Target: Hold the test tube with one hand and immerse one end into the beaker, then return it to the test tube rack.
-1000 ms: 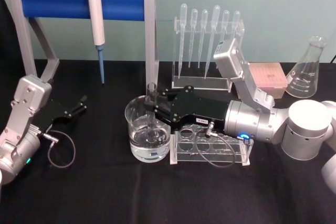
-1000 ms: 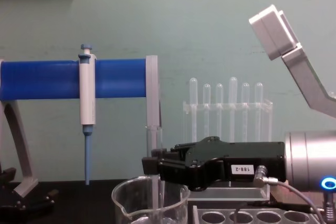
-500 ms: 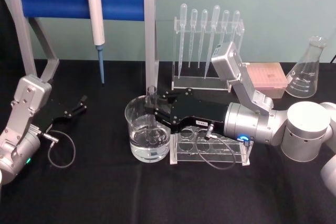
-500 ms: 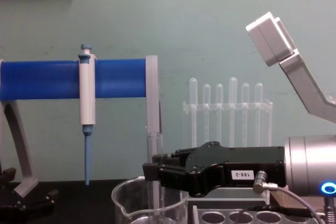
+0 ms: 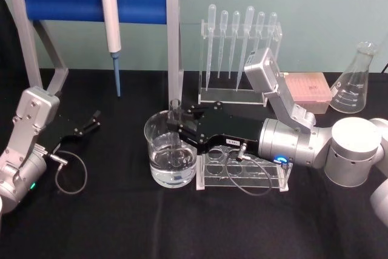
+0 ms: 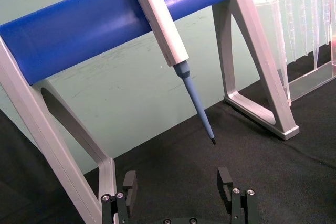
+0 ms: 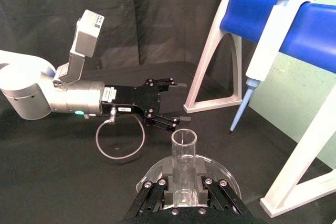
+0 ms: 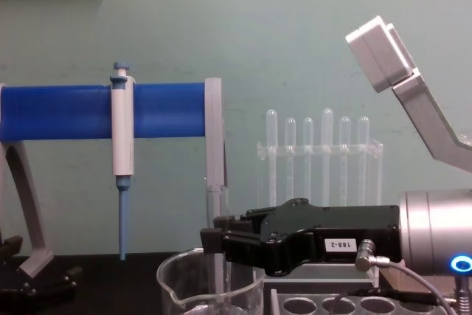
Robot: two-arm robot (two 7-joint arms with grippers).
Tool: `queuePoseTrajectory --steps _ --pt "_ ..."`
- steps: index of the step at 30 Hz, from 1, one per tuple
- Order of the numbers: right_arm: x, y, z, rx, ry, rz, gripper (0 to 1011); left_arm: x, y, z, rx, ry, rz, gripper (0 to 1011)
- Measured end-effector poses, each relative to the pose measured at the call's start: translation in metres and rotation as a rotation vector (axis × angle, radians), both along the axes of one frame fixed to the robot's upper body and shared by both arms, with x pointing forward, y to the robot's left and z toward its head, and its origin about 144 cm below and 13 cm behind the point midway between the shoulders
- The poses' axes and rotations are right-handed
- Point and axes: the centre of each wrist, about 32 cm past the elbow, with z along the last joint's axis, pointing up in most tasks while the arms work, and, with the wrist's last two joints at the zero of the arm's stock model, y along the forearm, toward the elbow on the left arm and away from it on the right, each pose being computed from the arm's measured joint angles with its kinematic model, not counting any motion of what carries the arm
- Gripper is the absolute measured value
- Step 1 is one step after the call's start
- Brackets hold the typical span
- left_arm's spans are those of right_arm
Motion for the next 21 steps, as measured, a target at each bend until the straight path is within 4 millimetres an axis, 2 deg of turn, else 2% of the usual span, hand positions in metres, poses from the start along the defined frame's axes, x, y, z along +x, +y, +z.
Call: queuePoseTrajectory --steps 21 --pt "0.0001 0.0000 0.0001 0.002 0.000 0.000 242 0.0000 0.0000 0.0000 0.000 0.000 0.000 1000"
